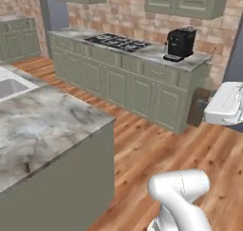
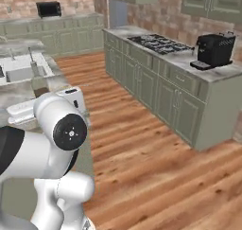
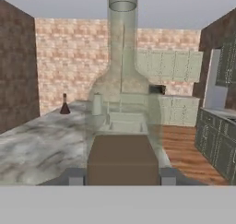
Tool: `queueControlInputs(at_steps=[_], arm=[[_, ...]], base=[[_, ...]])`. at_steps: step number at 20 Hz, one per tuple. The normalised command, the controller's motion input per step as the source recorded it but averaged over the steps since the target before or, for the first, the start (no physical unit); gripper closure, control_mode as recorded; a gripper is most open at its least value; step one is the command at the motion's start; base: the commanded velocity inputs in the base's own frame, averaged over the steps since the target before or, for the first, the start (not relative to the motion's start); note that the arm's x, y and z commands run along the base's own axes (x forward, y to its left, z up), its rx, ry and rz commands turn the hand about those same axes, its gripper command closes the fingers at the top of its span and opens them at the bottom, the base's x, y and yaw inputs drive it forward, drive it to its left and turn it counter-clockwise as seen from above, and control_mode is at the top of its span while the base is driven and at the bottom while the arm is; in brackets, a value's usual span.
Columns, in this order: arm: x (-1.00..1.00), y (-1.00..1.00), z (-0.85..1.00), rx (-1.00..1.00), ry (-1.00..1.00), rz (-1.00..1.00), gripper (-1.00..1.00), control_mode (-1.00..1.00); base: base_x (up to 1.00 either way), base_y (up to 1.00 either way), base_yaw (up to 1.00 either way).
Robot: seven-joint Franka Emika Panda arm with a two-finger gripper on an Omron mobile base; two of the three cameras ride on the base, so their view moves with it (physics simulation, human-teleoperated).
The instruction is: The dining table condiment station is running low on oil/vinegar bottle. Refill the condiment station by opening the cabinet and taking the oil/vinegar bottle from the cabinet and placing it on the dining table.
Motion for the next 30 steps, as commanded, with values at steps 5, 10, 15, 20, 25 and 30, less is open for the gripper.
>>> queueControlInputs(at_steps=[5,10,15,20,25,30], arm=[[0.0,0.0,0.0,0.0,0.0,0.0,1.0,1.0],[0.0,0.0,0.0,0.0,0.0,0.0,1.0,1.0],[0.0,0.0,0.0,0.0,0.0,0.0,1.0,1.0],[0.0,0.0,0.0,0.0,0.0,0.0,1.0,1.0],[0.0,0.0,0.0,0.0,0.0,0.0,1.0,1.0],[0.0,0.0,0.0,0.0,0.0,0.0,1.0,1.0]], base=[[0.36,0.0,0.75],[0.43,0.07,0.66],[0.42,0.29,0.57],[0.33,0.59,0.47],[0.07,0.99,0.23],[0.11,1.0,0.01]])
